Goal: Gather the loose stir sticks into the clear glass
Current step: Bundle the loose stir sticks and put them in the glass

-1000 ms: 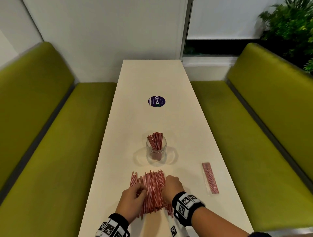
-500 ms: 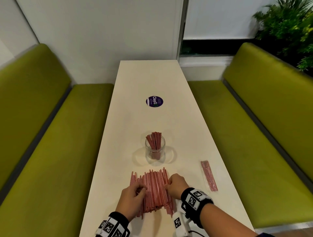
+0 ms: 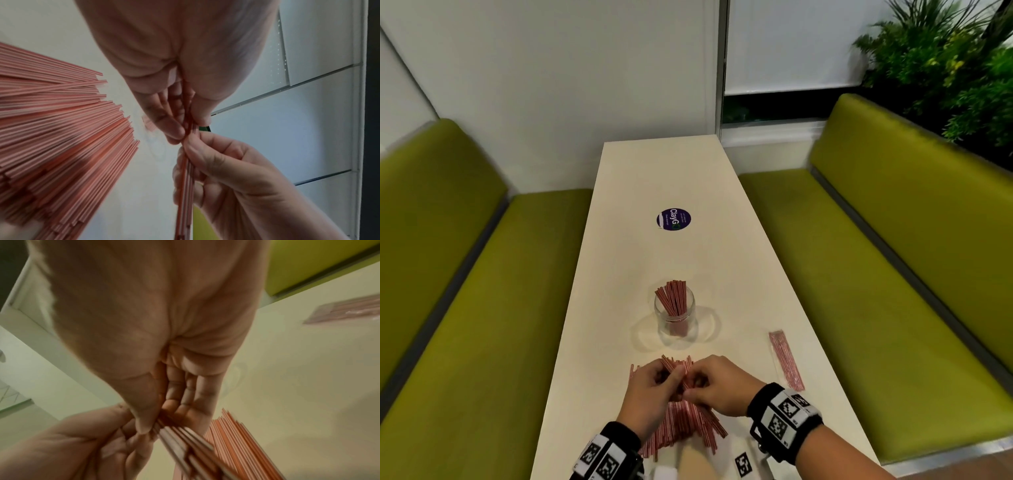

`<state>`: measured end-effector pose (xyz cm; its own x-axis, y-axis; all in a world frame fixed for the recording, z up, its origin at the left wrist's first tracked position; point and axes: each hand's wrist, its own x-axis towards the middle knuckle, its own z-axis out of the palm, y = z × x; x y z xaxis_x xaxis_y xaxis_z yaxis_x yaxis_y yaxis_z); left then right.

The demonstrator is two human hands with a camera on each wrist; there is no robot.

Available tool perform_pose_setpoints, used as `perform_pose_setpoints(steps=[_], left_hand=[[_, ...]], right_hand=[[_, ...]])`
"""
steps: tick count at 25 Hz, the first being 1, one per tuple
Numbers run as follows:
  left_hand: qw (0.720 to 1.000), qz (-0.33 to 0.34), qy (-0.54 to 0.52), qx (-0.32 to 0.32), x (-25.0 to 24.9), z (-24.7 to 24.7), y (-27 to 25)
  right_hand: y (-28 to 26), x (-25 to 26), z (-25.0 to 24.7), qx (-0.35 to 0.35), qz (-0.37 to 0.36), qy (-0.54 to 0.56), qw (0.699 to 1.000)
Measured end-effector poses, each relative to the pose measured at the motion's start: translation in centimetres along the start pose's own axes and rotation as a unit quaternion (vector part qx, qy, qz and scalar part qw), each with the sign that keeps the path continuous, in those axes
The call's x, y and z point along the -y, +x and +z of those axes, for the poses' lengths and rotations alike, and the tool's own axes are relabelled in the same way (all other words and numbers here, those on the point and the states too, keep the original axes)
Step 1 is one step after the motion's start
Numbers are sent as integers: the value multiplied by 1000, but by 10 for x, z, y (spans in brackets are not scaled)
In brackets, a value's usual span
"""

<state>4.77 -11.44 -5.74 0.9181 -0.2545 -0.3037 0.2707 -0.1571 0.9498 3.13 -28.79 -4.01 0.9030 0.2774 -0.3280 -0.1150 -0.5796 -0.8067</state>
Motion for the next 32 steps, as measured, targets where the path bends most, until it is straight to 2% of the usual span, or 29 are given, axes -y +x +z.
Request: perform_pose_setpoints(steps=[3,5,7,9,10,15,20,24,29,32], left_hand=[[997,-1,-60,-38,-3,4,2],[988,-18,-134,-77,-3,6,6],[971,-30,-205,-121,-2,7,9],[961,-24,-233,-146,-3,7,10],[963,-18,-226,-143,-5,9,9],[986,-10,-155,-65,-10,10,2],[986,-8,-139,-89,-23,1,8],[994,20,-18,-106,-34,20,8],[990,34,24,-137,-35,24,15],[994,31,51,-89,-39,23,20]], right_hand=[[-5,-6,-3,-24,7,184,983],[-9,-8,-3,-46,23,331,942],[-12,-8,-2,-52,67,460,884],[-12,-6,1,-29,101,534,839],[-12,-5,1,-21,109,546,831],[-8,-11,2,-39,108,542,832],[-8,-17,-7,-55,101,567,816],[-2,-10,-6,-28,104,578,809],[2,-10,-16,-52,110,585,802],[5,-14,-22,-58,106,586,801]])
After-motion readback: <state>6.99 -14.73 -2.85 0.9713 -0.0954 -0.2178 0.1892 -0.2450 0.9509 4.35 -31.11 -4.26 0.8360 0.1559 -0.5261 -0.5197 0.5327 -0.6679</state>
